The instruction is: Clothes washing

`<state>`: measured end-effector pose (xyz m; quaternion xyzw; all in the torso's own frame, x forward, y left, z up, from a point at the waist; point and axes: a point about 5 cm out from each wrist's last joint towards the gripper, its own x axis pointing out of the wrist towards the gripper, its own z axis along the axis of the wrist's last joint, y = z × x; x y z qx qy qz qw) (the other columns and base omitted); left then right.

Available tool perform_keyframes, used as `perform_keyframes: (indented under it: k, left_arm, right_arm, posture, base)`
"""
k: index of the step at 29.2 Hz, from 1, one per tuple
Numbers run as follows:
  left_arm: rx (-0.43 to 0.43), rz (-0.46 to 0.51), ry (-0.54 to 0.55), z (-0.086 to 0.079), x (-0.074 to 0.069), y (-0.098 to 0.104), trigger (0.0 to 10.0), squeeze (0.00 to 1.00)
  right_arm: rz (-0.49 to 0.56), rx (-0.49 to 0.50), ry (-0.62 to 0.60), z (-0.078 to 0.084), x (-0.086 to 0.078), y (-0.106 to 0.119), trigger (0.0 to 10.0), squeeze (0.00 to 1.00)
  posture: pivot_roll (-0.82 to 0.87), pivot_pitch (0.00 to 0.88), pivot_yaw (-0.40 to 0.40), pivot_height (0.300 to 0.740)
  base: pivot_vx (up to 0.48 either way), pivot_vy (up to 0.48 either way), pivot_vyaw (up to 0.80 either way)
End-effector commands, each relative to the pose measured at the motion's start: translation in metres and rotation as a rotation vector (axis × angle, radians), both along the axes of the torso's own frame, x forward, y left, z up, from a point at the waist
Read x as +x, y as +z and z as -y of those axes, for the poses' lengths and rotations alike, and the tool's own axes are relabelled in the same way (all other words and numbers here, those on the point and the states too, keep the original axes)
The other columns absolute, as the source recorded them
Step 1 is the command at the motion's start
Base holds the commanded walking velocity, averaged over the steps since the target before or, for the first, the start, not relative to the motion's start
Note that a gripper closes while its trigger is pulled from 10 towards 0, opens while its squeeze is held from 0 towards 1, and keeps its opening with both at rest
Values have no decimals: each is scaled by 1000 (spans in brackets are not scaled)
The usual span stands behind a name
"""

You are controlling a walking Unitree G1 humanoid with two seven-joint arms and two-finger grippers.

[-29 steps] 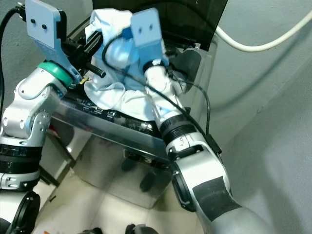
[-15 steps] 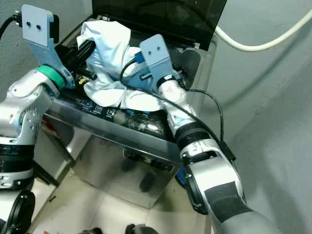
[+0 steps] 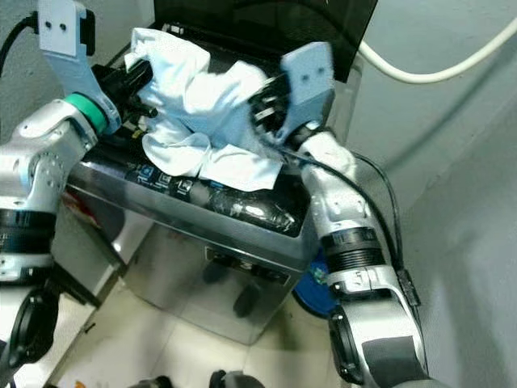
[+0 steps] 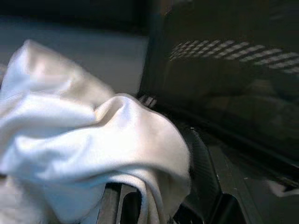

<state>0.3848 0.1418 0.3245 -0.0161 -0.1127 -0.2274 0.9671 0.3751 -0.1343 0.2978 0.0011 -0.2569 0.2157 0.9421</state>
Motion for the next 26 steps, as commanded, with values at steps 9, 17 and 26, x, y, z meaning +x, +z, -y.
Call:
perform_keyframes:
  k: [9, 17, 26]
  left_arm:
    - [270, 103, -231, 51, 20, 16, 10000, 0]
    - [315, 71, -370, 70, 18, 2, 10000, 1000]
    - [267, 100, -402, 58, 16, 0, 10000, 1000]
  right_arm:
    - [93, 364, 340, -7, -41, 21, 10000, 0]
    - [70, 353, 328, -11, -41, 16, 10000, 0]
    - [-3, 186, 281, -19, -37, -1, 10000, 0]
  posture:
    - [-5, 116, -4, 740]
    - [-7, 122, 3, 740]
    - [6, 118, -4, 740]
  base:
    - [0, 0, 0]
    - [0, 0, 0]
    - [0, 0, 0]
